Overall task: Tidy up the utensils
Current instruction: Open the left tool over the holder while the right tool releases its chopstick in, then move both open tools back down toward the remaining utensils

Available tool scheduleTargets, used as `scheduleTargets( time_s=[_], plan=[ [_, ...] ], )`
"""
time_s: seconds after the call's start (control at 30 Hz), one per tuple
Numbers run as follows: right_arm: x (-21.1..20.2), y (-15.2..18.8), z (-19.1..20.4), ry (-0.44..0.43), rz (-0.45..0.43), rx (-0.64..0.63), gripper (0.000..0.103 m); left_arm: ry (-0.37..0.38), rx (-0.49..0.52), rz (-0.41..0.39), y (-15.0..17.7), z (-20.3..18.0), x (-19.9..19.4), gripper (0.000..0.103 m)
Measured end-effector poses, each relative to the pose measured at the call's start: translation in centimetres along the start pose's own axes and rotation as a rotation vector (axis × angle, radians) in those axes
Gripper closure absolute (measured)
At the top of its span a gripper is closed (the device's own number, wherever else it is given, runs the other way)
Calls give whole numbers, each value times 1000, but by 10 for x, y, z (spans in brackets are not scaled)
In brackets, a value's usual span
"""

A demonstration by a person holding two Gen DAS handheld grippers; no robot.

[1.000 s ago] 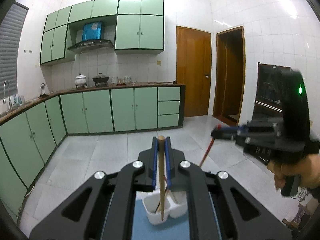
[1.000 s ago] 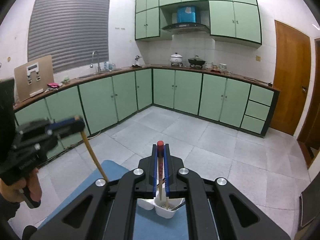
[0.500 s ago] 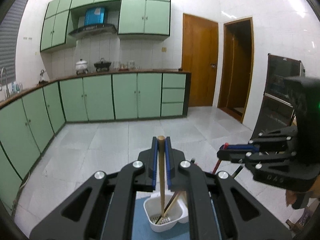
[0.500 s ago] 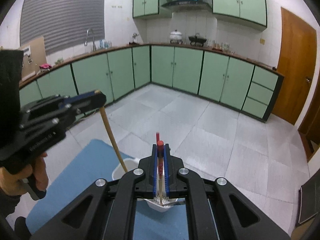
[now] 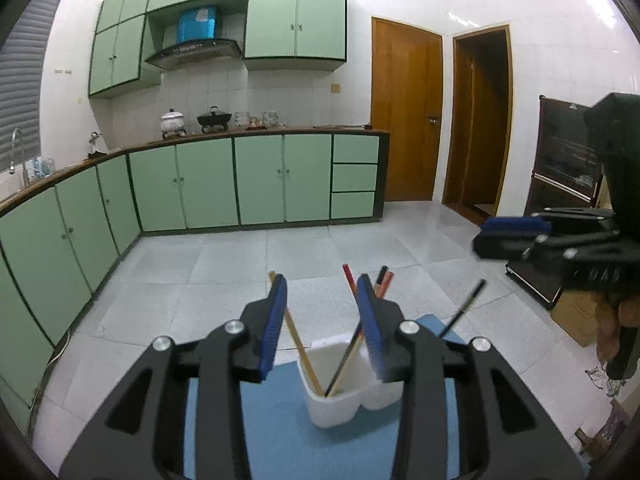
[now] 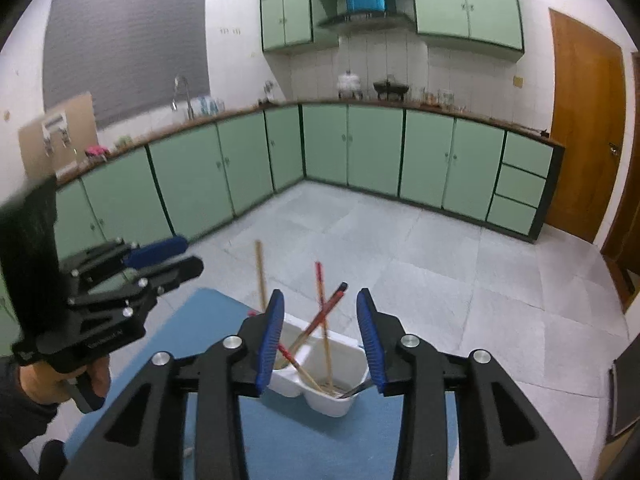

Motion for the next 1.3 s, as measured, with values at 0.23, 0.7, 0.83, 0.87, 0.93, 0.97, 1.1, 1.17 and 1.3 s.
scheduleTargets(
  time_s=[0.23, 0.7, 0.83, 0.87, 0.93, 0.97, 1.1, 1.17, 1.3],
  plan=[
    [-69, 90, 33, -63, -90, 10, 61, -59, -33, -22, 57, -20, -96, 44],
    [-102, 270, 107, -94, 12, 64, 61, -64, -86, 84, 182, -63, -177, 36],
    [-90, 319, 120, -81, 69, 70, 61, -11, -85, 105, 242, -75, -183, 35],
    [-86, 328, 123, -84, 80, 72, 61, -6, -73, 115, 259, -78, -182, 35],
    [-70, 350, 129, -98, 121, 83, 62, -7, -75, 174, 296, -83, -172, 36],
    [-62, 359, 133, -110, 139, 89, 64, 18, -90, 207, 312, -83, -166, 36],
    [-29, 385, 155, -150, 202, 67, 71, 58, -111, 266, 350, -84, -148, 45],
    [-15, 392, 163, -150, 218, 61, 72, 62, -110, 269, 359, -83, -144, 48],
    [5, 392, 162, -111, 234, 49, 75, 66, -124, 277, 365, -74, -135, 50]
  ],
)
Point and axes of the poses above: each gripper's, at about its wrist camera, not at the fingertips, and x roughly the way its jaws point, z to its left, y to its underside, the point moved 1 cm from there along x, roughly the way its jaws point, and after that the axes turned 14 degrees about z, right-handed, at the moved point
